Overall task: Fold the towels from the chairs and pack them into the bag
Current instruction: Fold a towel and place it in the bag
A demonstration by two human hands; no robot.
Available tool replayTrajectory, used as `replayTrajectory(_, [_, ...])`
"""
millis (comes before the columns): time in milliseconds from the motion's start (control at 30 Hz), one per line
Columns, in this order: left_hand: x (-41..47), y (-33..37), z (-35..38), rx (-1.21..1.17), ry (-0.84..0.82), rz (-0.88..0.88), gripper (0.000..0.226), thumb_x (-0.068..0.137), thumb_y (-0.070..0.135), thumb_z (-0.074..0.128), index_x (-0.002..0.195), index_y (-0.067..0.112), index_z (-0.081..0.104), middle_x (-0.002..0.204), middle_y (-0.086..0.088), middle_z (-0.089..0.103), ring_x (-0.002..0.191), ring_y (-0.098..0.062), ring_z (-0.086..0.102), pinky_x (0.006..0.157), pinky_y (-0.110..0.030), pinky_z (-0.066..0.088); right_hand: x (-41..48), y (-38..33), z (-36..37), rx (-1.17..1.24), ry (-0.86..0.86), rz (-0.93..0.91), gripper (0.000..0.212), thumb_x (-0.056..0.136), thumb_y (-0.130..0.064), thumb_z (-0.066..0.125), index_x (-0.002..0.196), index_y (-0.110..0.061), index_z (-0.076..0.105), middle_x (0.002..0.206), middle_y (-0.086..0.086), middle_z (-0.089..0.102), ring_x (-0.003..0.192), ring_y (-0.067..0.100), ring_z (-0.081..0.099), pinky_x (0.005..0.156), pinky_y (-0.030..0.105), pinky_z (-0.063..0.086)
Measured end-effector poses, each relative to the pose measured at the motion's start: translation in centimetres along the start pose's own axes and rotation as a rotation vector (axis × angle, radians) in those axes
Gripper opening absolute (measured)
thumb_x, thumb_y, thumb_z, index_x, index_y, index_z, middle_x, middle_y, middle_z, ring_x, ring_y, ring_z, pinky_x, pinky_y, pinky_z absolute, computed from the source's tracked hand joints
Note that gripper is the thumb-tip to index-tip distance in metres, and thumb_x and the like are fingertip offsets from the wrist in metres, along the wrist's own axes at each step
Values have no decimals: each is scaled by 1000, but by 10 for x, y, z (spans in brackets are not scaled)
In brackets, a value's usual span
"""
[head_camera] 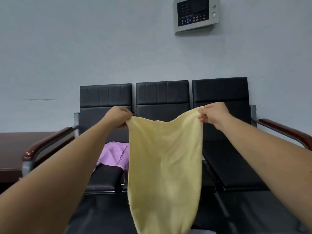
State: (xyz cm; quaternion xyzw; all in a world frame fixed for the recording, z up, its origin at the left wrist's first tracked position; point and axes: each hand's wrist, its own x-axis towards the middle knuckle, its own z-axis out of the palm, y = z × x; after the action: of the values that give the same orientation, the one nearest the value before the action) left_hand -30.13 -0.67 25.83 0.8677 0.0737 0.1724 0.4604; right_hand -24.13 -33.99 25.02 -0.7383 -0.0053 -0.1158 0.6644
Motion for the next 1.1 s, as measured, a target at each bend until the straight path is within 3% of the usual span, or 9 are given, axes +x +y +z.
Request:
replayTrajectory(167, [-13,31,15,-375,-238,112,20,96,-2,50,89,10,65,87,-14,62,65,-15,63,58,-22,56,-15,-16,24,-99,-104,-200,19,97,5,60,110,-8,65,104,12,62,70,21,72,68,32,64])
replayTrajectory(300, [-23,53,24,-551,-526,118,21,97,-4,45,101,0,64,98,-21,73,86,-26,75,73,-30,62,-28,-28,44,-153,-193,-242,22,95,9,55,90,-3,73,96,18,71,74,23,74,70,30,64])
replayTrajectory(400, [-22,56,31,-433,-589,196,15,100,-5,51,107,-1,63,100,-18,74,96,-26,75,76,-29,62,-39,-33,55,-126,-287,-243,21,93,8,54,91,2,74,91,23,73,85,31,75,76,34,64])
replayTrajectory(533, [-21,57,41,-154,-409,297,5,96,9,66,94,4,67,81,-10,76,75,-17,74,60,-20,55,-44,-25,60,-17,-531,-229,21,95,-5,61,103,10,72,101,31,71,91,34,73,86,39,62])
replayTrajectory(667, [-20,53,44,-5,-344,345,17,95,18,69,96,1,72,76,-7,76,67,-14,71,57,-19,47,-44,-12,62,-241,-566,-359,23,94,-26,72,99,-5,79,97,12,77,93,27,74,88,37,61])
replayTrajectory(833, [-14,45,47,65,-317,335,26,82,44,76,85,18,79,75,-6,56,72,-21,46,72,-35,39,-40,-5,65,-204,-466,-364,19,98,-14,63,94,-2,77,93,17,76,90,31,74,87,44,61])
replayTrajectory(900, [-16,38,49,150,-438,297,30,73,55,76,86,27,79,86,-3,65,85,-21,57,88,-33,44,-40,-8,61,-47,-450,-297,22,96,-7,58,91,7,74,96,25,73,88,37,71,87,47,60])
replayTrajectory(1000, [-18,21,53,253,-602,232,25,83,48,75,95,27,79,111,5,73,115,-13,63,112,-35,39,-38,-11,52,113,-427,-224,23,96,-6,54,84,0,72,84,13,73,82,26,69,84,42,59])
replayTrajectory(1100, [-15,5,53,195,-617,186,31,88,43,74,90,12,71,95,5,69,99,-12,60,105,-33,40,-29,-8,41,158,-344,-170,19,94,-10,52,82,-5,66,83,11,67,81,26,65,80,39,58])
